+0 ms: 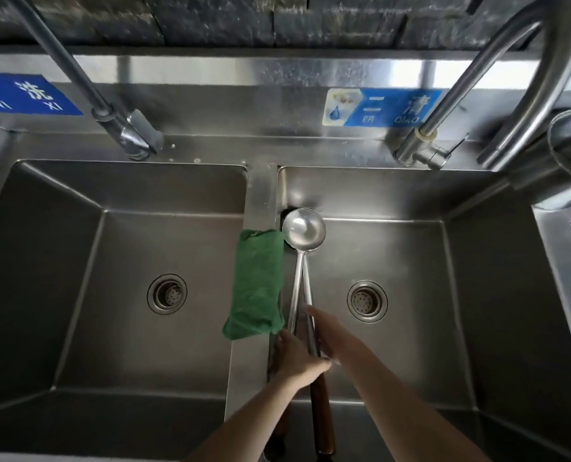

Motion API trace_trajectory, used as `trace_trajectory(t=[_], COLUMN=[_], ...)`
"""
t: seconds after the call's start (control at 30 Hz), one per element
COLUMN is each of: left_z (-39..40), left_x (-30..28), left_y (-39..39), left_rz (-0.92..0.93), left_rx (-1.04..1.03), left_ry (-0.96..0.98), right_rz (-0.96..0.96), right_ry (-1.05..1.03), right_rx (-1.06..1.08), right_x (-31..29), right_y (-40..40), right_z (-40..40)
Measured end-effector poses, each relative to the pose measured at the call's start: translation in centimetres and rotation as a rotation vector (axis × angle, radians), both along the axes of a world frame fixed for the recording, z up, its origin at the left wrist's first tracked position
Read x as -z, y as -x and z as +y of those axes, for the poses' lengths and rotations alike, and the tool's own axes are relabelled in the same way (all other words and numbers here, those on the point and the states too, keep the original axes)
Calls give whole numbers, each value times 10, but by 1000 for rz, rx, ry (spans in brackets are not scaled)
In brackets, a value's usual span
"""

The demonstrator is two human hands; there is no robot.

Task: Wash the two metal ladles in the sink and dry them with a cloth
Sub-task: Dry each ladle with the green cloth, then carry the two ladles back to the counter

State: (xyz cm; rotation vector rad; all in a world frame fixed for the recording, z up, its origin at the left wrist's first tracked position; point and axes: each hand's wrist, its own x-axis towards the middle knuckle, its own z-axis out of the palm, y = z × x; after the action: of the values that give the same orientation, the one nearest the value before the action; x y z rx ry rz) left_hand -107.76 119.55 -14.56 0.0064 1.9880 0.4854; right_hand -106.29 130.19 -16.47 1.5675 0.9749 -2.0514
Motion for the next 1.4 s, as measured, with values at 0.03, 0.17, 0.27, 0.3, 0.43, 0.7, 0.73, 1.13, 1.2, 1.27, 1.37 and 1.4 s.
trace_trajectory(t=[0.03,0.17,0.27,0.3,0.43,0.7,0.73,1.13,1.2,1.27,1.37,1.4], left_z=[3,6,12,14,17,11,10,-29,-40,-52,-72,-78], left_x=[4,8,-10,-16,-34,-68,-77,-165,-180,-194,-210,-215], left_y=[-1,-14,-18,-19,-23,-21,-23,-38,-43,-49,-56,-58], left_rz=[1,203,263,254,79,-63,-100,-500,-516,-533,-540,-533], left_rx=[-38,-112,-152,-160,-121,-67,-34,148,154,161,205,225], left_ry=[-14,-76,-74,-82,-92,-325,-368,-575,-608,-642,-690,-715], right_rz=[19,119,147,150,98,64,55,-99,-105,-112,-83,-61], right_ry=[11,117,136,125,45,-175,-209,-723,-774,-823,-902,-927], right_rx=[-8,73,148,170,214,305,305,312,327,343,395,423], right_x=[5,27,22,22,5,-62,-71,-164,-181,-198,-215,-221], right_y=[8,25,26,24,15,-5,-10,-53,-61,-68,-81,-86], right_z=[1,6,7,6,6,11,11,-25,-36,-47,-65,-72])
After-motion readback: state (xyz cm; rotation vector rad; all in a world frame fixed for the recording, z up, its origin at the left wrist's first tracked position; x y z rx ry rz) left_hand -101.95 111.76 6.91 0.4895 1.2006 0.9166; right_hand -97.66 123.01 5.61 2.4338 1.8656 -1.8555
